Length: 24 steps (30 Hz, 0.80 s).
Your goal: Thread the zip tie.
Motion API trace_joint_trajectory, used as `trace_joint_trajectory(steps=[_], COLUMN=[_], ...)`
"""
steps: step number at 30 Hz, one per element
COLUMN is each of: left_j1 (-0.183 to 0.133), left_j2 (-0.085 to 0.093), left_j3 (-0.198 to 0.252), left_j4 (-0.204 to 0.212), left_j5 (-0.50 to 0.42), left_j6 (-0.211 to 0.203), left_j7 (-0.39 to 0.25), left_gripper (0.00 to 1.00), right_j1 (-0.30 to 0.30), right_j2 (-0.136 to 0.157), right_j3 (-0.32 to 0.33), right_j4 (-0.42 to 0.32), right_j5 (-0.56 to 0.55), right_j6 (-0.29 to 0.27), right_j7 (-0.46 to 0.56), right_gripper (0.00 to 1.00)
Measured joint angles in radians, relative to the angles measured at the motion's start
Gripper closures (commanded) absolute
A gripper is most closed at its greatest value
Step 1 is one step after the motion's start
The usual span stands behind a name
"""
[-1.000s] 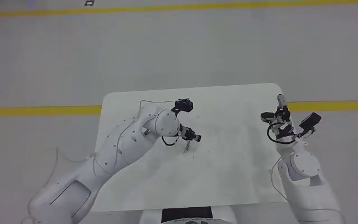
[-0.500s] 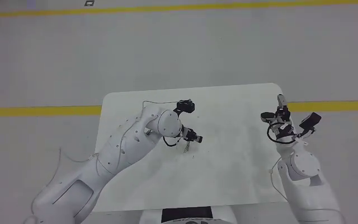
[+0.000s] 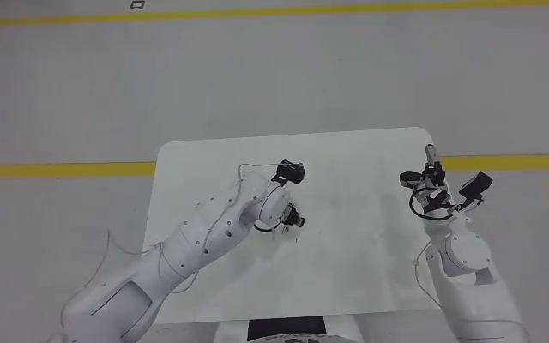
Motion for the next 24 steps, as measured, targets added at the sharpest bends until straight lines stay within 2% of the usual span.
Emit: trace_joint_trajectory(steps=[5, 8, 15, 19, 24], left_j1=[0.016, 0.023, 0.023, 0.040, 0.052], left_j2=[-0.038, -0.053, -0.053, -0.052, -0.064], left_j3=[-0.019, -0.030, -0.030, -0.034, -0.046], left_j4=[0.037, 0.055, 0.055, 0.055, 0.056], left_j5=[0.034, 0.056, 0.055, 0.054, 0.096], left_j6=[0.000, 0.000, 0.000, -0.003, 0.000], left_j7=[0.001, 0.001, 0.001, 0.033, 0.003], left_gripper=[0.00, 0.00, 0.00, 0.00, 0.00], right_j1=[0.000, 0.000, 0.000, 0.000, 0.000], right_j2=[0.000, 0.000, 0.000, 0.000, 0.000], right_j3=[0.000, 0.000, 0.000, 0.000, 0.000], right_j4=[0.000, 0.000, 0.000, 0.000, 0.000], right_j5=[0.000, 0.000, 0.000, 0.000, 0.000], right_j6=[0.000, 0.000, 0.000, 0.000, 0.000], right_j7=[0.000, 0.000, 0.000, 0.000, 0.000], right_gripper=[0.00, 0.00, 0.00, 0.00, 0.00])
